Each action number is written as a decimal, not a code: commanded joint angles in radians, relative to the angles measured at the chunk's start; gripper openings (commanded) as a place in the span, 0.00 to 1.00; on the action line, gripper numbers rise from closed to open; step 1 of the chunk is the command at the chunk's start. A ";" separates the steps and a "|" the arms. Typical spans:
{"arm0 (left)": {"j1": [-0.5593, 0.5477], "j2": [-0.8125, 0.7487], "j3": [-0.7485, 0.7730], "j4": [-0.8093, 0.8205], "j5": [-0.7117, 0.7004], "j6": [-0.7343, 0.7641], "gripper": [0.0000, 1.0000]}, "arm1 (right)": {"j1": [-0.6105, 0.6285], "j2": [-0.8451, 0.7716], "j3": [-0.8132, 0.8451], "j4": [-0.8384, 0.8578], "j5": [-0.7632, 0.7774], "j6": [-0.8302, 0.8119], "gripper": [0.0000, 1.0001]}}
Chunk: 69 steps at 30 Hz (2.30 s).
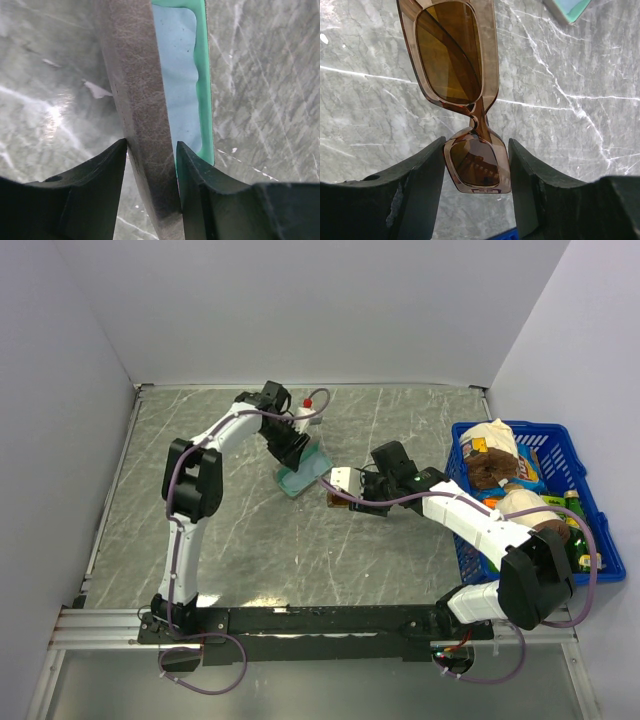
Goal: Organize the sunglasses
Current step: Move the opened sunglasses case to the center of the board, then place the sunglasses in the sunglasses case.
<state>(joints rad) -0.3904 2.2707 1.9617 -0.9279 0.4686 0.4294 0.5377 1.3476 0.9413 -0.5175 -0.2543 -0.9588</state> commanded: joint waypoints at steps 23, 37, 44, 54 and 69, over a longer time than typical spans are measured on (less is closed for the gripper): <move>-0.130 -0.172 -0.087 -0.051 0.059 0.049 0.80 | -0.005 0.015 0.019 -0.055 -0.059 -0.031 0.06; -0.076 -0.500 -0.323 0.004 0.067 0.031 0.97 | 0.054 0.048 0.016 -0.024 -0.025 -0.028 0.05; 0.144 -0.709 -0.506 0.014 0.106 0.012 0.97 | 0.079 0.076 0.040 -0.015 -0.017 -0.029 0.05; 0.466 -1.060 -0.906 0.127 0.232 -0.015 0.96 | 0.148 0.183 0.155 -0.016 0.113 -0.072 0.04; 0.498 -1.137 -1.021 0.222 0.225 -0.031 0.96 | 0.223 0.337 0.252 0.016 0.226 -0.164 0.04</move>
<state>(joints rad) 0.0982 1.1076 0.9520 -0.7387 0.6613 0.3973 0.7387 1.6543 1.1488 -0.5316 -0.0933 -1.0737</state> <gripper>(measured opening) 0.966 0.571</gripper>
